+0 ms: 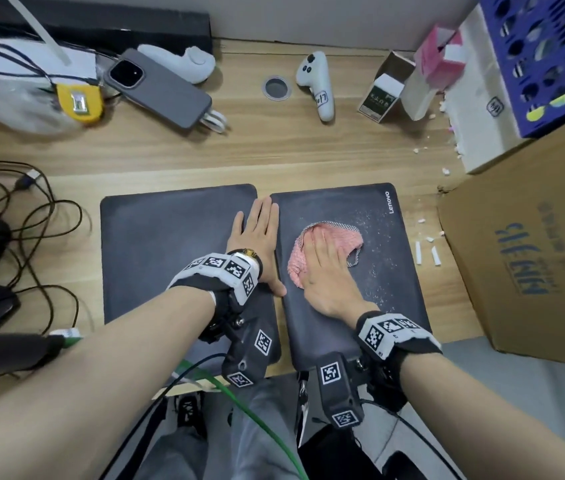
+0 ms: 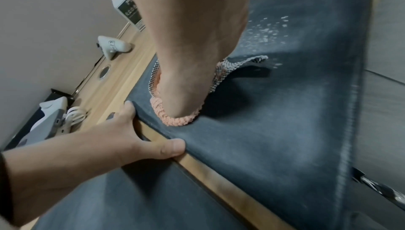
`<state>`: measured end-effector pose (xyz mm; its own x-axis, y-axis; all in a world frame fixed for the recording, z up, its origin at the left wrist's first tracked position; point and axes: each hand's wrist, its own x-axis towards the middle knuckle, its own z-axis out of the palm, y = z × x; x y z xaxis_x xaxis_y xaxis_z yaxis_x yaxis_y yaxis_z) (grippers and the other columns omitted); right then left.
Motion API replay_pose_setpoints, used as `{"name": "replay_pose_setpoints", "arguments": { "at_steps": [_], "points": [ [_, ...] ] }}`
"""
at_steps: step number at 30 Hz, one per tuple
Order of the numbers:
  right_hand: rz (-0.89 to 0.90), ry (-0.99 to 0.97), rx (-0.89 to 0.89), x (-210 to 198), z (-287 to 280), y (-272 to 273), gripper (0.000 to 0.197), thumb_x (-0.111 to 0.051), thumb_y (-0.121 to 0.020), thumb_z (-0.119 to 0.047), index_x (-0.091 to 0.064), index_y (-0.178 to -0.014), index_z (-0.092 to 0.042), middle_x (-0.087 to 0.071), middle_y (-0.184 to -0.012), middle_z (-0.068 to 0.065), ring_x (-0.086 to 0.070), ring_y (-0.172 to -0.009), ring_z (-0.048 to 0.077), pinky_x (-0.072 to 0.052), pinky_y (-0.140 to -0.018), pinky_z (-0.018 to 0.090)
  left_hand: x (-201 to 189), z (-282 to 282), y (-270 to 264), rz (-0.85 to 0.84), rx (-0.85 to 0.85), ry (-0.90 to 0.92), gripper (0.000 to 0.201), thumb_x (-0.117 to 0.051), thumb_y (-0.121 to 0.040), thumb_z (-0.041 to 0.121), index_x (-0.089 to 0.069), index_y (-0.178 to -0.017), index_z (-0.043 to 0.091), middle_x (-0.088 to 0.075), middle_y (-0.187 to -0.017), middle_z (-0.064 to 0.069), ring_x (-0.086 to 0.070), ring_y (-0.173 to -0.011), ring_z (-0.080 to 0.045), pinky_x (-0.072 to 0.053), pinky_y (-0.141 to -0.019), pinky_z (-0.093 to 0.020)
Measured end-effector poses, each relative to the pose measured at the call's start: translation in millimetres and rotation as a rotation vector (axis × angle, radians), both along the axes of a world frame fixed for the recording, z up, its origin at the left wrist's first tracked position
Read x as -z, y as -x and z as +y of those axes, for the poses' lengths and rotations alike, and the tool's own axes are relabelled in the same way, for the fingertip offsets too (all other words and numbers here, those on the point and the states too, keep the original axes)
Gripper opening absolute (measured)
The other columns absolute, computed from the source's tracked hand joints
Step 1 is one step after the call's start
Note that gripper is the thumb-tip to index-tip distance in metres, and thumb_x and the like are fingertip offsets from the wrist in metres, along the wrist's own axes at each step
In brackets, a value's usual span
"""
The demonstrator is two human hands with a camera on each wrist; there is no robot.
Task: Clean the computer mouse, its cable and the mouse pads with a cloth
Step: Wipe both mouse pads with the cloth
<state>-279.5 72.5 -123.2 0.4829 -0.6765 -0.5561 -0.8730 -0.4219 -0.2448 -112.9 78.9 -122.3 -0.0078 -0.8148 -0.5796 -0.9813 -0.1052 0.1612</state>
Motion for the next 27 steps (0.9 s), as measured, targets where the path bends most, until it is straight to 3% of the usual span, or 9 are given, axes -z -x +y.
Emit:
{"name": "replay_pose_setpoints", "arguments": {
  "at_steps": [5, 10, 15, 20, 23, 27],
  "points": [
    [0.001, 0.004, 0.034, 4.1, -37.2, -29.2, 0.07, -0.031, -0.099, -0.022, 0.015, -0.151, -0.008, 0.022, -0.159, 0.009, 0.024, -0.145, 0.025, 0.014, -0.117, 0.042, 8.4, 3.3, -5.3, 0.087, -0.029, 0.077, 0.164, -0.08, -0.041, 0.07, 0.033, -0.142, 0.009, 0.028, -0.157, -0.003, 0.027, -0.144, -0.019, 0.009, -0.118, -0.044],
    [-0.022, -0.015, 0.068, 4.0, -64.6, -48.5, 0.07, -0.031, -0.1, -0.021, 0.017, -0.15, -0.007, 0.024, -0.158, 0.011, 0.025, -0.145, 0.027, 0.015, -0.116, 0.043, 8.4, 3.6, -9.5, 0.127, -0.014, 0.088, 0.16, -0.077, -0.045, 0.073, 0.032, -0.143, 0.008, 0.027, -0.157, -0.003, 0.026, -0.144, -0.018, 0.015, -0.113, -0.041],
    [-0.051, -0.012, 0.053, 5.6, -70.0, -48.4, 0.069, -0.031, -0.101, -0.024, 0.015, -0.15, -0.007, 0.022, -0.159, 0.011, 0.023, -0.145, 0.027, 0.014, -0.116, 0.041, 1.5, 0.5, -8.9, 0.168, -0.105, 0.085, 0.147, -0.073, -0.057, 0.072, 0.023, -0.147, 0.006, 0.019, -0.159, -0.003, 0.018, -0.146, -0.015, 0.007, -0.119, -0.039],
    [-0.07, -0.045, -0.049, 3.1, -42.0, -16.9, 0.069, -0.032, -0.102, -0.022, 0.014, -0.151, -0.007, 0.021, -0.159, 0.008, 0.023, -0.145, 0.024, 0.014, -0.117, 0.04, -5.0, 0.1, -8.2, 0.112, -0.101, 0.064, 0.149, -0.075, -0.056, 0.07, 0.024, -0.147, 0.006, 0.021, -0.159, -0.003, 0.019, -0.146, -0.017, 0.005, -0.12, -0.04],
    [-0.059, -0.032, -0.104, 5.0, -10.7, 14.4, 0.067, -0.031, -0.102, -0.023, 0.012, -0.151, -0.006, 0.018, -0.159, 0.009, 0.021, -0.146, 0.024, 0.005, -0.12, 0.044, -8.6, -2.5, -10.4, 0.088, -0.108, 0.028, 0.153, -0.075, -0.053, 0.073, 0.027, -0.147, 0.008, 0.027, -0.157, -0.004, 0.024, -0.145, -0.022, 0.008, -0.12, -0.04],
    [-0.067, -0.048, -0.059, 2.7, 33.7, 41.3, 0.067, -0.031, -0.101, -0.022, 0.011, -0.151, -0.007, 0.017, -0.16, 0.008, 0.021, -0.146, 0.024, 0.006, -0.12, 0.041, -8.9, -7.8, -9.1, 0.038, -0.074, 0.0, 0.154, -0.072, -0.05, 0.078, 0.027, -0.146, 0.009, 0.029, -0.156, -0.006, 0.026, -0.144, -0.026, 0.008, -0.118, -0.044]
  ]
}}
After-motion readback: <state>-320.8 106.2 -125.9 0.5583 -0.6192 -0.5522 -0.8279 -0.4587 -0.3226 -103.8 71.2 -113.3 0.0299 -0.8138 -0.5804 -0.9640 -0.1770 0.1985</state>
